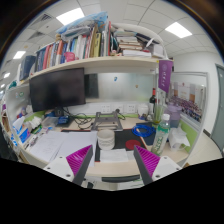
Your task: Pour water
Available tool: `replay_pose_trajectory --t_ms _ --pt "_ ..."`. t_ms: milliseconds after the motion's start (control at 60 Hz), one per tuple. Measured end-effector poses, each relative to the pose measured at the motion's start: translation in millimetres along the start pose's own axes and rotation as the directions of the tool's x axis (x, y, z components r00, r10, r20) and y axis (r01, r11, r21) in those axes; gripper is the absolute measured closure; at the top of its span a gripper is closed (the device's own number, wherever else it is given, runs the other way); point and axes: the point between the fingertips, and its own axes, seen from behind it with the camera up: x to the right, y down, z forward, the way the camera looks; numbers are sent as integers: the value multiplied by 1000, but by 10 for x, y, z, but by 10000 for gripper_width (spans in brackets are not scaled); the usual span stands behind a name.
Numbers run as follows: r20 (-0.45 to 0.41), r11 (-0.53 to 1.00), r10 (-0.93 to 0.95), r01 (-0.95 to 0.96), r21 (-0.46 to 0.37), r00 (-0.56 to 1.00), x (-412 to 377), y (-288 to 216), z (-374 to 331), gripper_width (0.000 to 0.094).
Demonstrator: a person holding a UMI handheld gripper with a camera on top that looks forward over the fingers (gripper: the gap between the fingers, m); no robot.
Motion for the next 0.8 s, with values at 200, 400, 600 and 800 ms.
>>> replay_pose_trajectory --t_ms 200,400,600,800 --pt "-167 997 55 -63 -43 984 1073 160 297 88" --pt "-213 999 -11 3 -34 977 1816 165 850 98" --pt "-171 999 -45 41 -27 984 2044 265 1422 94" --pt "-127 1000 -21 23 11 992 2145 276 1788 311"
